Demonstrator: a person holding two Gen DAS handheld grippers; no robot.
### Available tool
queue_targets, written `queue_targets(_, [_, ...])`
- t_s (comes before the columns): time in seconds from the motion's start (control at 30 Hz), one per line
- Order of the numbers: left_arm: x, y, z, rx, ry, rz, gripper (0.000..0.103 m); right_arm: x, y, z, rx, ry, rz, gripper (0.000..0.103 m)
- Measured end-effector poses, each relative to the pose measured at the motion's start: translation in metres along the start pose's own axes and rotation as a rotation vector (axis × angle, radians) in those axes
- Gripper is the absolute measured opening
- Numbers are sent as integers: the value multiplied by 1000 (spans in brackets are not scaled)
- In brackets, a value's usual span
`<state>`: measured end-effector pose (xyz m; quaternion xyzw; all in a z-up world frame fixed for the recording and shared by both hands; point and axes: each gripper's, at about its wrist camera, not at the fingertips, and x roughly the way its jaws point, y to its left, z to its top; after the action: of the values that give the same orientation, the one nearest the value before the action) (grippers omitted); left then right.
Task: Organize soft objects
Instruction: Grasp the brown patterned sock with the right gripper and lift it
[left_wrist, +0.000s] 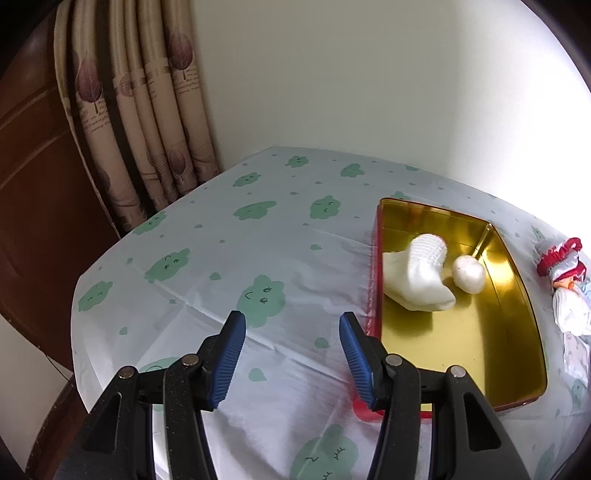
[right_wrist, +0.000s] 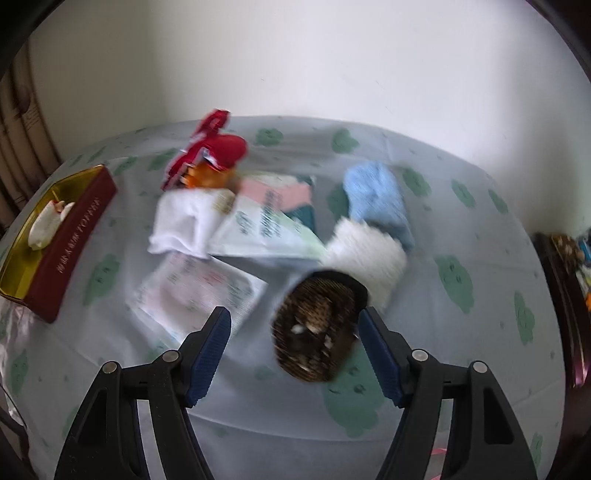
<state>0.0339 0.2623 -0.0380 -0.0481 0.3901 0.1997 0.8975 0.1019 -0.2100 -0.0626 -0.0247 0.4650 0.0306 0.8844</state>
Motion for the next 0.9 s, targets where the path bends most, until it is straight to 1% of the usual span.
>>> queue_targets(0.2, [-8, -23, -3, 65, -10, -38, 54, 15, -14, -8, 48, 17, 26, 69])
queue_targets(0.4, [-26, -60, -6, 160, -23, -94, 54, 29, -21, -10, 80, 19, 46, 68])
queue_targets(0.47, [-30, -72, -6, 174, -20, -124, 54, 34, -24, -11, 88, 18, 55, 67])
queue_targets(0.57, [-37, -95, -6, 202, -20, -175, 54, 36, -25, -10, 80, -3, 43, 60])
queue_targets(0.6, [-39, -105, -6, 219, -13, -200, 54, 37, -25, -10, 73, -7, 48, 56])
queue_targets(0.63, [-40, -114, -7, 230, -9, -221, 54, 37, -25, -10, 73, -12, 49, 53])
queue_targets(0.67, [-40, -123, -7, 240, -5, -236, 54, 37, -26, -10, 75, -18, 46, 46])
queue_targets(0.77, [-43, -156, -14, 302, 12, -291, 54, 36, -30, -11, 84, -28, 52, 36])
queue_targets(0.9, [-46, -189, -22, 359, 28, -353, 54, 32, -35, -15, 92, -37, 71, 31])
